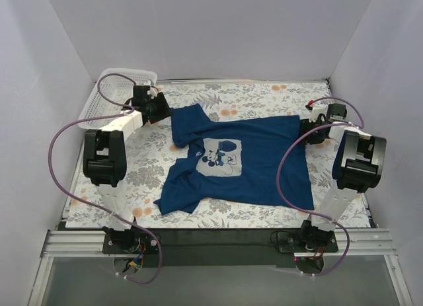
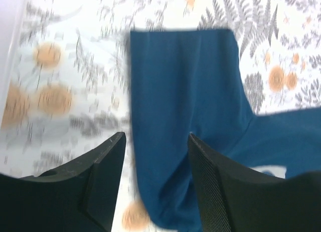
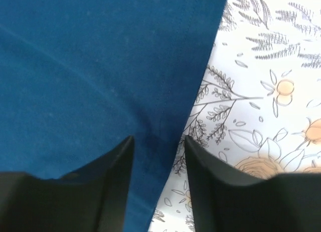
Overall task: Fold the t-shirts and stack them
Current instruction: Flatten the tshirt out
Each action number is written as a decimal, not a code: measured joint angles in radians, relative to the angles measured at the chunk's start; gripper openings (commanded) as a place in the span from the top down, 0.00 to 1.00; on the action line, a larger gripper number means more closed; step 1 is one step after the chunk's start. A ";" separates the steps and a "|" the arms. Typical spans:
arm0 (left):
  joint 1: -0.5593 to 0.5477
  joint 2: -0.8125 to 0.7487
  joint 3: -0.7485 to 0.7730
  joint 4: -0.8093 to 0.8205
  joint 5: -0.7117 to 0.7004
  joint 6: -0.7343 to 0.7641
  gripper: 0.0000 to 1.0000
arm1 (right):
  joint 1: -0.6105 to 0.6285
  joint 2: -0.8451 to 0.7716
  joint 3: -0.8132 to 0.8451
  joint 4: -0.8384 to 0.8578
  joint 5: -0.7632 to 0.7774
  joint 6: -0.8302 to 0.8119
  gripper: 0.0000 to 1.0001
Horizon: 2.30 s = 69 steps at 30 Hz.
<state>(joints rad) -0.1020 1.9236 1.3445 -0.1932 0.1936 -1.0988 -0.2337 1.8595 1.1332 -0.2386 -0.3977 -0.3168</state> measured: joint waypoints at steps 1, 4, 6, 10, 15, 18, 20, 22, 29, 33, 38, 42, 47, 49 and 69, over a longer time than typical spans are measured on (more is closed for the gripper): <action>0.000 0.033 0.036 0.005 0.003 0.001 0.53 | 0.000 0.000 0.006 -0.005 -0.001 -0.004 0.49; -0.002 0.142 0.145 0.014 0.004 -0.002 0.57 | 0.001 0.006 0.044 -0.018 -0.014 0.002 0.48; -0.005 0.213 0.221 0.011 0.002 -0.002 0.57 | 0.001 0.032 0.109 -0.024 -0.029 0.017 0.48; -0.010 0.335 0.350 -0.003 -0.023 0.002 0.57 | 0.001 0.132 0.268 -0.008 -0.055 0.060 0.47; -0.017 0.410 0.434 -0.036 -0.060 0.024 0.60 | 0.001 0.253 0.379 0.003 -0.092 0.106 0.46; -0.020 0.430 0.472 -0.057 -0.079 0.044 0.73 | 0.002 0.304 0.412 0.001 -0.107 0.129 0.46; -0.020 0.435 0.478 -0.069 -0.083 0.054 0.80 | 0.003 0.318 0.432 -0.002 -0.114 0.139 0.46; -0.023 0.439 0.478 -0.073 -0.084 0.063 0.88 | 0.005 0.330 0.461 -0.001 -0.116 0.156 0.46; -0.025 0.439 0.478 -0.083 -0.085 0.096 1.00 | 0.007 0.403 0.576 0.003 -0.112 0.243 0.47; -0.026 0.439 0.478 -0.083 -0.078 0.105 1.00 | 0.013 0.425 0.589 0.000 -0.100 0.274 0.48; -0.026 0.439 0.493 -0.093 -0.066 0.113 1.00 | 0.017 0.425 0.585 0.000 -0.090 0.284 0.52; -0.026 0.439 0.526 -0.098 -0.054 0.119 1.00 | 0.019 0.425 0.583 0.000 -0.082 0.284 0.59; -0.026 0.439 0.563 -0.098 -0.049 0.123 1.00 | 0.019 0.419 0.565 0.006 -0.083 0.287 0.70; -0.026 0.441 0.581 -0.099 -0.047 0.124 1.00 | 0.019 0.415 0.554 0.004 -0.084 0.288 0.72; -0.026 0.518 0.734 0.075 -0.015 0.126 1.00 | 0.020 0.412 0.581 0.103 -0.108 0.416 0.99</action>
<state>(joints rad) -0.1280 2.4416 2.0789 -0.1181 0.1783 -0.9733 -0.2134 2.2715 1.7142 -0.1360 -0.5053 0.0990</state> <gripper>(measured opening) 0.019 0.021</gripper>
